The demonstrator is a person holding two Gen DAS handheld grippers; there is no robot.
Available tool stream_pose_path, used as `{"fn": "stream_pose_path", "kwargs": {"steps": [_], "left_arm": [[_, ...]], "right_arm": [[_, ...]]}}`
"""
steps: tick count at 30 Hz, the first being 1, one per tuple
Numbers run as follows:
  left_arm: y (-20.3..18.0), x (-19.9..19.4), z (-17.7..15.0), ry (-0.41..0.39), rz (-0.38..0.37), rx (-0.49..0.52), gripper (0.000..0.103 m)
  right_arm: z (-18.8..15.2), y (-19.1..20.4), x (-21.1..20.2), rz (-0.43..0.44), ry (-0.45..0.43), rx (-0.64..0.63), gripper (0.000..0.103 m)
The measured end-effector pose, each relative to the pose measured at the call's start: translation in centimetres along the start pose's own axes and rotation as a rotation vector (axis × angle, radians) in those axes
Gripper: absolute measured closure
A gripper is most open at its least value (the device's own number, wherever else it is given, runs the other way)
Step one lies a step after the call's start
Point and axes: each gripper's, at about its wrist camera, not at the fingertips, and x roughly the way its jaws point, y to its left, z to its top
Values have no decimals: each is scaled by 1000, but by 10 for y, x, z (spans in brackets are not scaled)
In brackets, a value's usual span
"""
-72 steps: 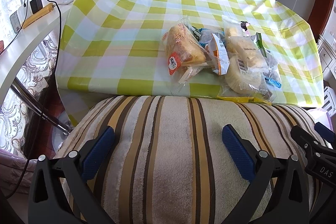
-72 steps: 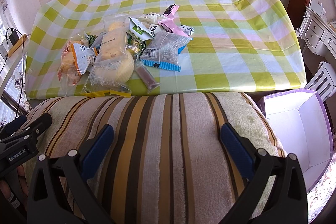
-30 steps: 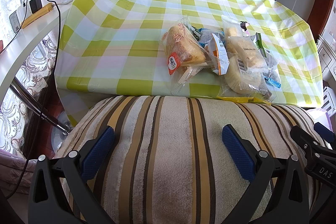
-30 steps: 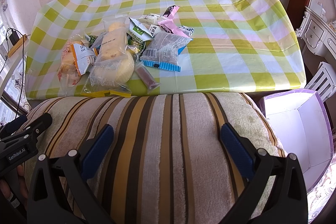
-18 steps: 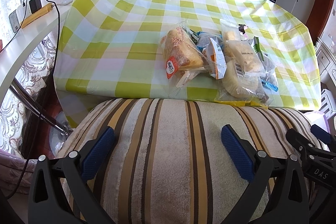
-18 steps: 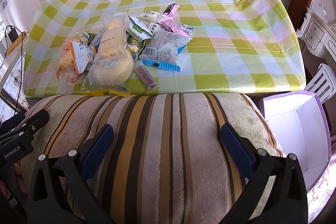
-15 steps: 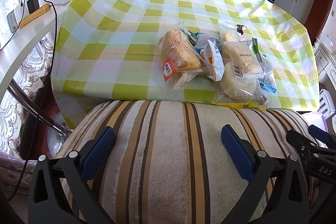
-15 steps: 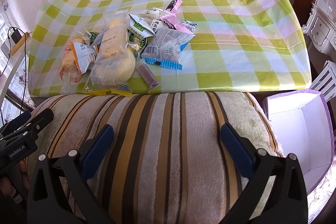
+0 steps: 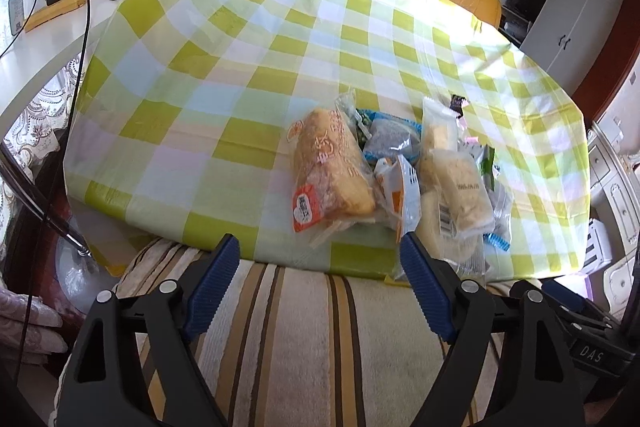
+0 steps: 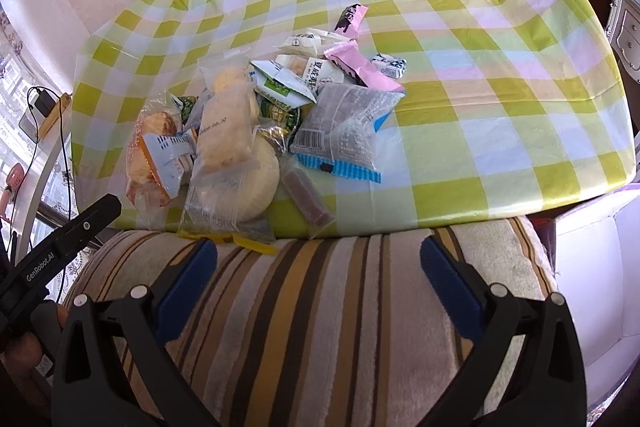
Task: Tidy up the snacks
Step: 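Grasp the bread loaf with the left tool while the right tool grasps a cookie pack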
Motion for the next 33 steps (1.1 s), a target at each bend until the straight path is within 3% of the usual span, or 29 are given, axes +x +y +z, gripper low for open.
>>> {"fn": "stream_pose_path", "kwargs": {"steps": [12, 16, 21, 23, 24, 27, 29, 33], "left_arm": [[24, 31, 31, -2, -122, -179, 31], [30, 46, 36, 26, -163, -219, 31], [36, 62, 38, 58, -188, -264, 31], [37, 66, 40, 65, -199, -266, 31], [36, 68, 40, 68, -203, -263, 31], [34, 75, 41, 91, -211, -258, 31], [34, 80, 41, 110, -221, -263, 44], [30, 80, 40, 109, -230, -243, 51]], "right_arm": [[45, 46, 23, 35, -79, -85, 2], [51, 61, 33, 10, -76, -125, 14], [56, 68, 45, -16, -65, -146, 21], [57, 69, 50, -22, -52, -152, 30], [57, 68, 53, -24, -40, -150, 42], [58, 67, 58, -31, -32, -142, 42], [58, 68, 58, -30, -34, -145, 43], [59, 65, 58, -18, -38, -128, 58]]}}
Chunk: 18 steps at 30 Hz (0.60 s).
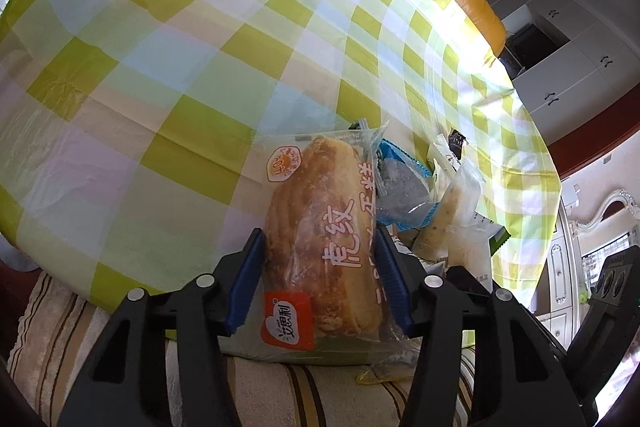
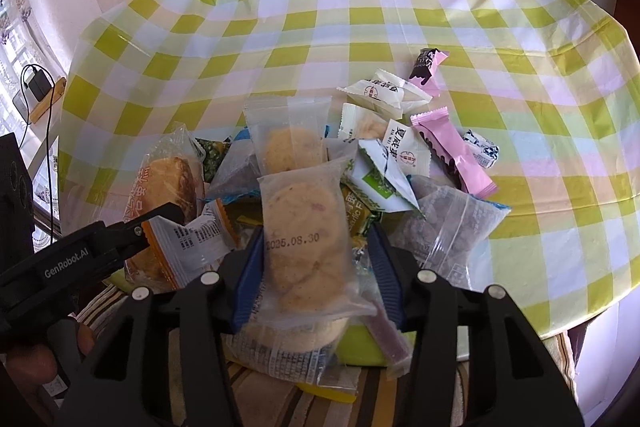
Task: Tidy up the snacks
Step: 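Grasp the bread loaf with the left tool while the right tool grasps a cookie pack, then carry both packs to the white box and release them inside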
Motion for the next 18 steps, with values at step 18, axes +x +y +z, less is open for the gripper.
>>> {"fn": "stream_pose_path", "kwargs": {"steps": [18], "left_arm": [[-13, -53, -21, -172, 34, 37, 56]], "right_arm": [[-18, -19, -43, 86, -69, 43, 67]]}}
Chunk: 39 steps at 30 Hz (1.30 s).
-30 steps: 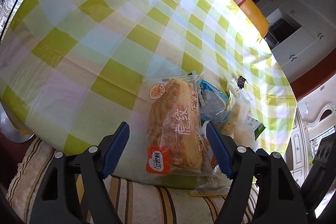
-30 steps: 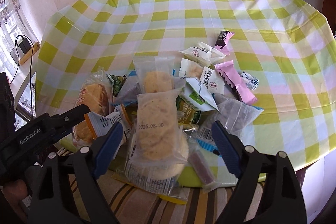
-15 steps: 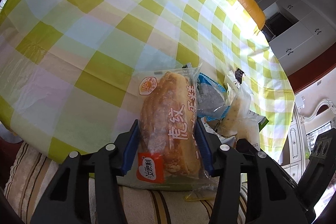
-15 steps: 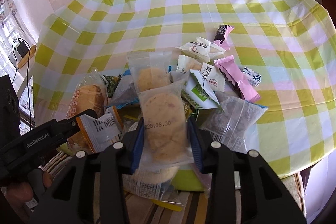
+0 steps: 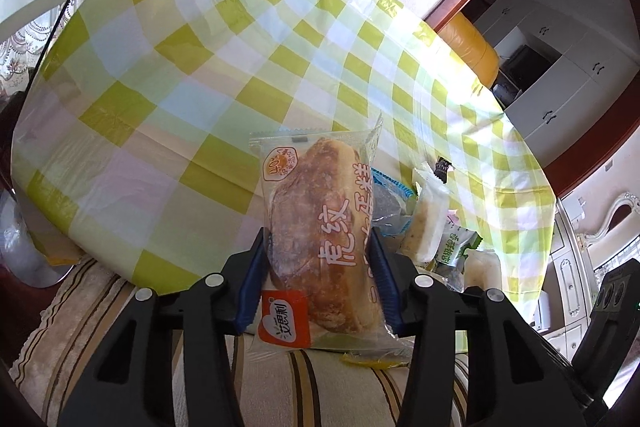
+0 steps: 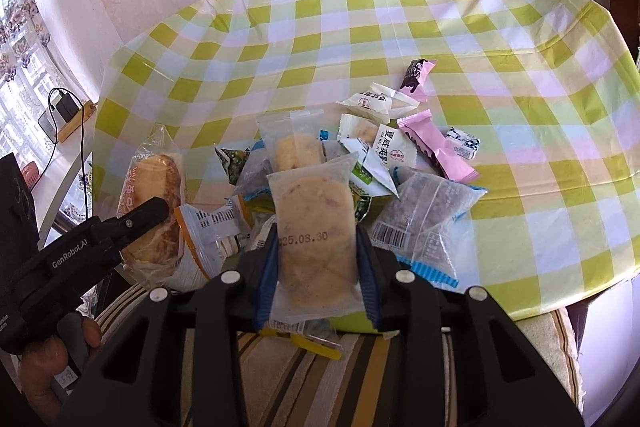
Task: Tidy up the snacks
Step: 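Carry both packs to the white box and release them inside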
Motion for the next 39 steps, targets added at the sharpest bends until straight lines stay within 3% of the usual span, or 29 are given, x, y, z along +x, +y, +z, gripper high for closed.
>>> {"fn": "stream_pose_path", "kwargs": {"steps": [7, 16, 26, 39], "left_arm": [[-11, -26, -10, -68, 4, 37, 56], [-42, -38, -30, -55, -38, 113, 56], [-115, -20, -70, 98, -207, 249, 56], [-216, 19, -127, 320, -415, 421, 56]], "right_arm": [[-9, -16, -20, 9, -17, 37, 67], [-25, -52, -48, -2, -36, 109, 67], [-42, -111, -85, -41, -57, 227, 67], [-79, -235, -136, -227, -90, 464, 67]]}}
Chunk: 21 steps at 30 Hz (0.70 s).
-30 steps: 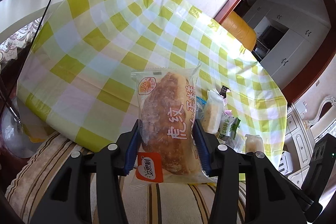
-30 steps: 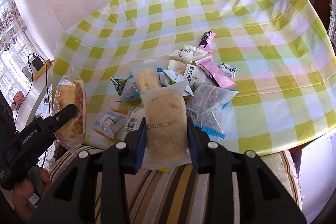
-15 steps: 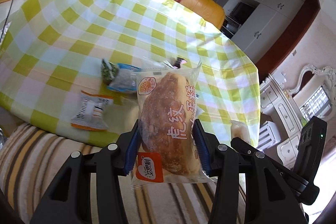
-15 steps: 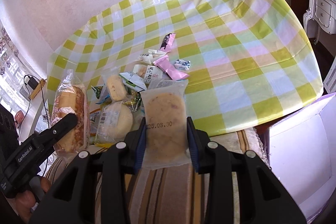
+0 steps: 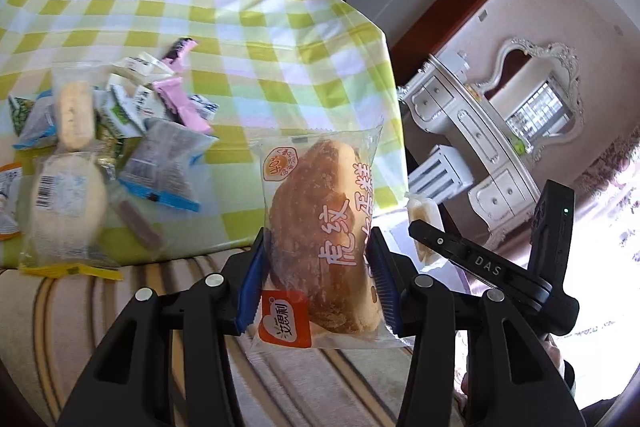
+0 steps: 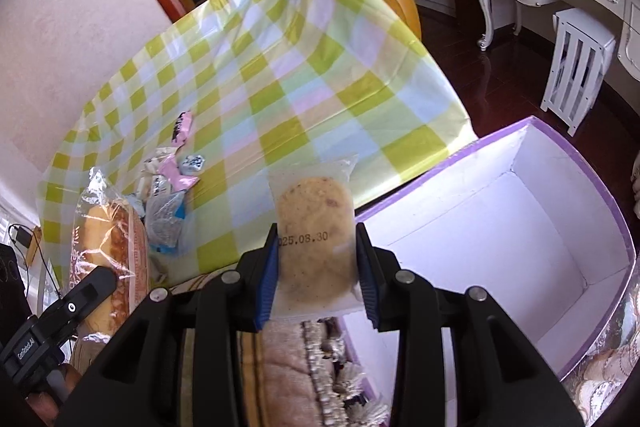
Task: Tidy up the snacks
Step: 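Carry both packs to the white box and release them inside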
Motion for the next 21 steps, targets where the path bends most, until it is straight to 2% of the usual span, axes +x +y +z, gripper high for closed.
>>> {"fn": "stream_pose_path", "kwargs": {"steps": [6, 12, 21], "left_arm": [[-36, 43, -2, 99, -88, 65, 56], [-64, 74, -2, 154, -134, 117, 56], [-92, 116, -4, 259, -192, 157, 56]], "right_arm": [[0, -52, 3, -110, -1, 88, 67], [-7, -96, 11, -186, 24, 179, 67], [-9, -130, 17, -282, 40, 262, 64]]}}
